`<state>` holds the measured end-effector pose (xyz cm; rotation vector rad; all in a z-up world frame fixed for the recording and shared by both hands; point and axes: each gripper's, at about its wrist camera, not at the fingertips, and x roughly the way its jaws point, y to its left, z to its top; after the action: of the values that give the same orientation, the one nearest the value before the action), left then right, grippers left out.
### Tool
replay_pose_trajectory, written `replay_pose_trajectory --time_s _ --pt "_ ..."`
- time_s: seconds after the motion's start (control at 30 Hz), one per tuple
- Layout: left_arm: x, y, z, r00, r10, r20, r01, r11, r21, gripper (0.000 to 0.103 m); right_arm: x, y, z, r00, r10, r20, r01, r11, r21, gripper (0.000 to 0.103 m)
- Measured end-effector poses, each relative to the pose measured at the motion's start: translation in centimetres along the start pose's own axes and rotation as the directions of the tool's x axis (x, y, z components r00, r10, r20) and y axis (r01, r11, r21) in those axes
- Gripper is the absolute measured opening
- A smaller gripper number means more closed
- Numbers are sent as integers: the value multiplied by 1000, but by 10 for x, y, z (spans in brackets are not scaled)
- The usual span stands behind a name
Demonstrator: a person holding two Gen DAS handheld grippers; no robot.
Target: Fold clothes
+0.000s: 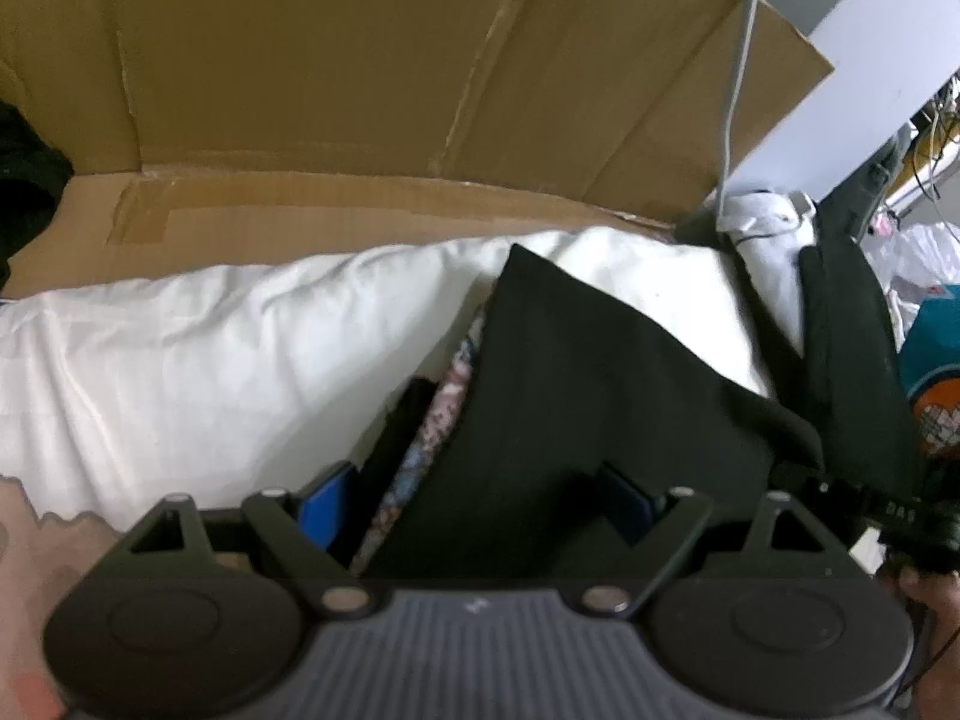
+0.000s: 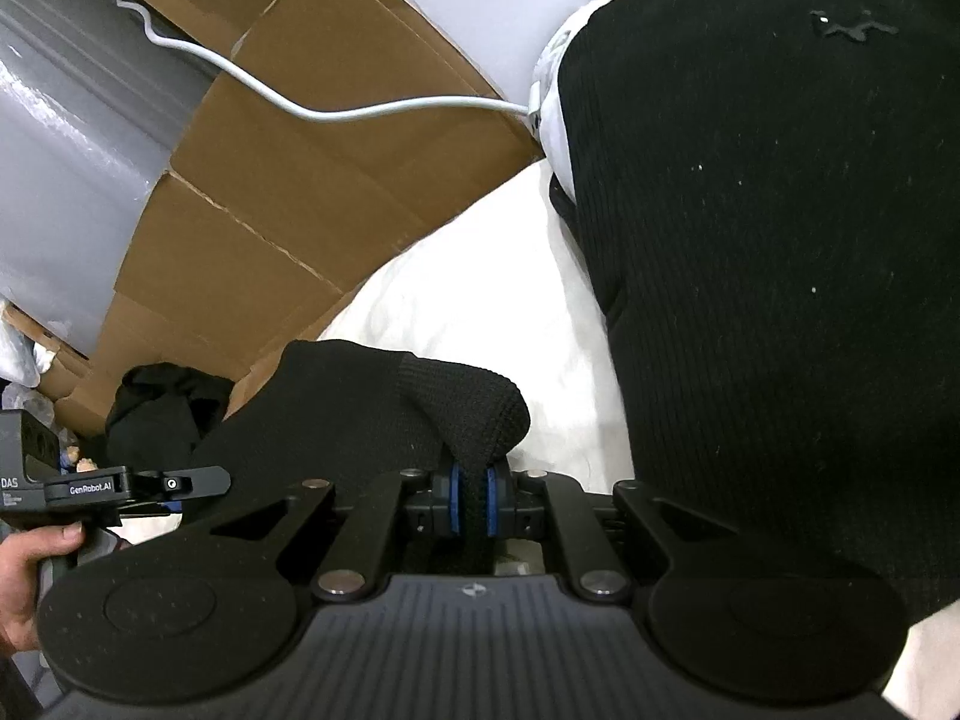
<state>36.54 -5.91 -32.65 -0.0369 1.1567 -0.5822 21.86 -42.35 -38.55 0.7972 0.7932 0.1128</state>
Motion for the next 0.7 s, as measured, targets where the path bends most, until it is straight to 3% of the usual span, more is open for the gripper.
replay_pose_trajectory --time_s 0.23,0.3,0.43,0.63,0.7 --pt "-8 7 7 996 -81 22 81 996 -20 88 0 7 -3 999 -24 -25 24 999 -26 32" --pt "-2 7 7 997 -73 -1 73 997 -21 88 0 8 -4 999 -25 -32 24 999 -28 35" --pt "17 5 0 998 -29 -62 31 999 32 88 4 8 -7 998 -31 -53 30 999 -29 37" --pt "34 7 -4 999 -3 -45 5 999 35 90 4 7 -9 997 -56 -62 55 998 -20 37" --pt "36 4 -2 999 9 -44 -7 999 53 86 5 9 -11 996 -62 -66 61 998 -22 37"
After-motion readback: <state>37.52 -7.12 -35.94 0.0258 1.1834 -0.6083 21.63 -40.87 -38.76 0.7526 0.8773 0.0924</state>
